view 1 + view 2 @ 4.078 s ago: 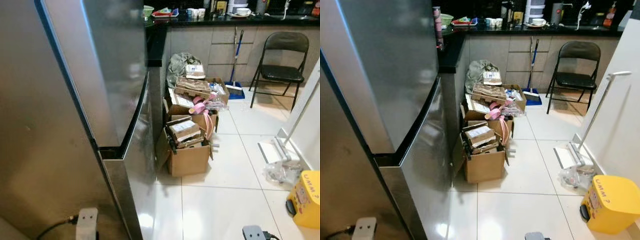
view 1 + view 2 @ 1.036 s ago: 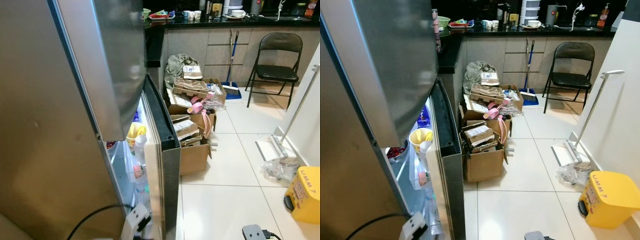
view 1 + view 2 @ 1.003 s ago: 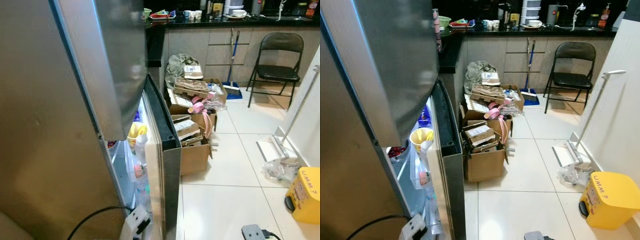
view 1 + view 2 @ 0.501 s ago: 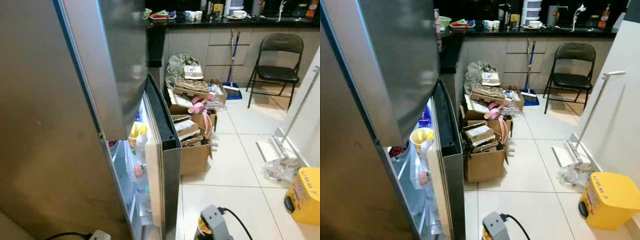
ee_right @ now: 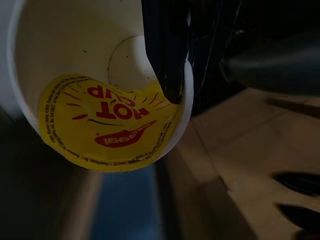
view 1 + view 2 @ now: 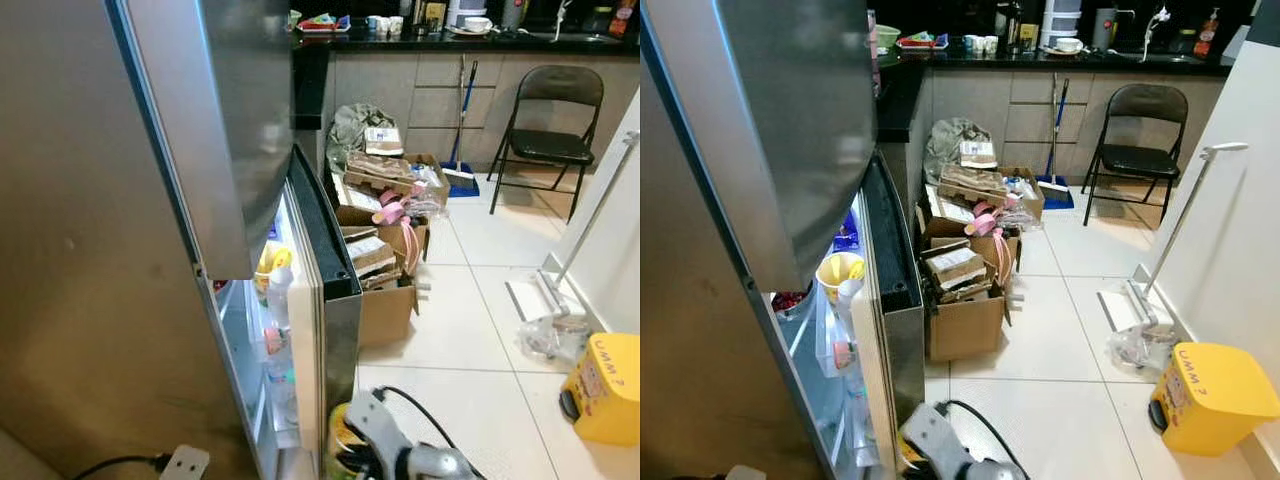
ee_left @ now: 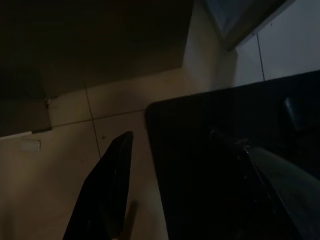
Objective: Restocking fridge
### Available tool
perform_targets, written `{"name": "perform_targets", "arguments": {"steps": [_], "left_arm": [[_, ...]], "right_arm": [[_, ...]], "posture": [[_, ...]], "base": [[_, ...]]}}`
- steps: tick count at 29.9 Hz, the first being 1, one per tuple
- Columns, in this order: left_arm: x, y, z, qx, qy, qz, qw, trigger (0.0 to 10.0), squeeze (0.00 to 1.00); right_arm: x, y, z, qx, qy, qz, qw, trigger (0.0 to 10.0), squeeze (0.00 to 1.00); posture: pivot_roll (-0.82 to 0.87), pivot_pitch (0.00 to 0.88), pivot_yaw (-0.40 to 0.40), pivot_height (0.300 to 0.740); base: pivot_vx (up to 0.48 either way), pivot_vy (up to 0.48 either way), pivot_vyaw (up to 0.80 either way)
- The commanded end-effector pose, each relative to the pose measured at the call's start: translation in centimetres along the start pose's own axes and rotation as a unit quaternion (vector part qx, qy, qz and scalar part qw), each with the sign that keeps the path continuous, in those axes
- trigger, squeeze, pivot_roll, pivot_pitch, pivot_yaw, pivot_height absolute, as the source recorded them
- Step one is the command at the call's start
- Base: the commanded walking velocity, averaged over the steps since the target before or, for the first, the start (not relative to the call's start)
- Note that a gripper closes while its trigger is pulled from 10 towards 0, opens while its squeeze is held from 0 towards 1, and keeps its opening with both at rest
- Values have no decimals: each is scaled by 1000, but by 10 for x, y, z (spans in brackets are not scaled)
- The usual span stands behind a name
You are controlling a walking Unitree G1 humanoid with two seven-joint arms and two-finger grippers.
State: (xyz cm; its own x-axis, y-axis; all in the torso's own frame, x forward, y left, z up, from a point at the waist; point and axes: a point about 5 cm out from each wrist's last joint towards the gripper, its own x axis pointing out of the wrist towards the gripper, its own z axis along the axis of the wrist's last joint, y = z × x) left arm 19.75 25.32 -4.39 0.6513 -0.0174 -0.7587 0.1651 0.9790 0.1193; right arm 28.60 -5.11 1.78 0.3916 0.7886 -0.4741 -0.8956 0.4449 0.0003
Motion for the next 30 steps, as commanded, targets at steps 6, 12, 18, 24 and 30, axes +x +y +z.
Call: {"name": "perform_targets", "arguments": {"steps": [6, 12, 18, 24, 30], "left_arm": [[1, -3, -11, -16, 8, 14, 1000, 10000, 0], [1, -1, -13, -18, 6, 24, 1000, 10000, 0], [1, -1, -15, -20, 5, 27, 999, 10000, 0], [0, 0, -14, -18, 1, 26, 1000, 10000, 0], [0, 0, -12, -15, -3, 24, 1000, 10000, 0]], "right_arm": [[8, -2, 24, -41, -17, 25, 999, 10000, 0], [7, -20, 42, -78, -21, -52, 995, 10000, 0], [-7, -52, 50, -94, -16, -215, 972, 10000, 0], [-23, -69, 43, -73, -1, -282, 957, 10000, 0], [-45, -81, 11, -38, 50, -346, 936, 10000, 0]], "posture": [[-2, 142, -26, 740], [-1, 143, -31, 740], [3, 146, -35, 740], [3, 150, -30, 740], [3, 149, -26, 740]], "base": [[0, 0, 0], [0, 0, 0], [0, 0, 0], [0, 0, 0], [0, 0, 0]]}}
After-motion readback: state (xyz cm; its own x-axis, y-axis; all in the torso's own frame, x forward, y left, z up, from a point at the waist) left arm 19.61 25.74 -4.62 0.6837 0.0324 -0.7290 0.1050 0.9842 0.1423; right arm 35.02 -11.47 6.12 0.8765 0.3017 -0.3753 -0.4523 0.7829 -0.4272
